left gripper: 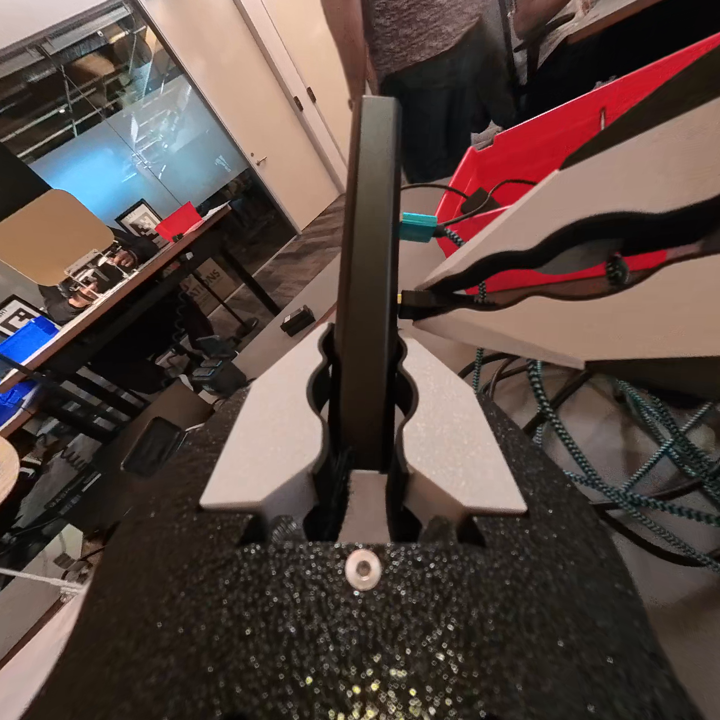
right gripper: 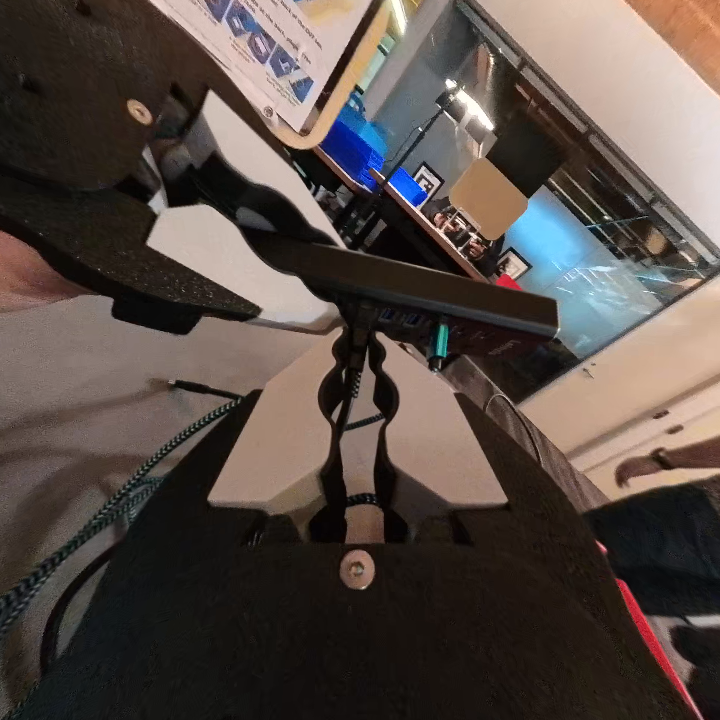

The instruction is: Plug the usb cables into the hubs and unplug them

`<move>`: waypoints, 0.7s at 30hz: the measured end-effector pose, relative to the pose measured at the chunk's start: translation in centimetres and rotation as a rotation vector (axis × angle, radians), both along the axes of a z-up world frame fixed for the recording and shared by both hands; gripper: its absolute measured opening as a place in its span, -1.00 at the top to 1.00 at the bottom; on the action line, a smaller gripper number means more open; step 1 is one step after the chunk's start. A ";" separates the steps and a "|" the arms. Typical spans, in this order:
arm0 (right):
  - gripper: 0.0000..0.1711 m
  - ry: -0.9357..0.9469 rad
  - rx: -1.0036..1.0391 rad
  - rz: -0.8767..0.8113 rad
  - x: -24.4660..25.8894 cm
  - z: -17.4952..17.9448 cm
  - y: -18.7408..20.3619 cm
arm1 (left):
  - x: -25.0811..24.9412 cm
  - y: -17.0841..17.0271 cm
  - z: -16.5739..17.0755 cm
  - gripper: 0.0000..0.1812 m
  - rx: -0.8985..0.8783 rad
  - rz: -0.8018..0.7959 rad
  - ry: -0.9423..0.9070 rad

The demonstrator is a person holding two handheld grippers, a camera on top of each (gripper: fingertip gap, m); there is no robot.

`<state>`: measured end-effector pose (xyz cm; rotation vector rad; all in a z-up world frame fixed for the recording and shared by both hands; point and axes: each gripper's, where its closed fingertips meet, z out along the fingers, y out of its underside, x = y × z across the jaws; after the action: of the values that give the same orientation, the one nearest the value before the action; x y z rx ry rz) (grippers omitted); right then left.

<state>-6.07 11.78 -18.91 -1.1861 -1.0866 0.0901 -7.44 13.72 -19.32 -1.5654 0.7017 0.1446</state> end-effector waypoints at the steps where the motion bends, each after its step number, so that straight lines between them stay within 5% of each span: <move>1: 0.92 0.023 -0.031 0.030 0.1 0.0 0.0 | 0.1 -0.1 0.0 0.70 0.002 -0.007 0.000; 5: 0.89 0.282 -0.381 0.306 0.9 0.7 -0.5 | 1.1 -0.4 0.6 0.71 0.007 -0.046 0.026; 10: 0.91 0.051 0.001 -0.093 2.2 0.3 0.9 | 2.2 1.1 0.5 0.71 -0.025 -0.051 0.036; 14: 0.91 0.144 -0.130 0.052 2.5 -0.2 0.7 | 2.5 0.7 0.0 0.71 -0.010 -0.053 0.086; 18: 0.91 0.081 -0.052 -0.070 2.1 -0.7 0.8 | 2.2 1.0 -0.4 0.71 -0.024 -0.040 0.099; 21: 0.91 0.091 -0.091 0.028 2.2 -1.0 0.3 | 2.2 0.4 -0.6 0.71 -0.008 -0.036 0.147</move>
<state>-3.87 12.09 -19.93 -1.2365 -1.0279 0.2159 -5.26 14.10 -19.95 -1.5601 0.8457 0.2326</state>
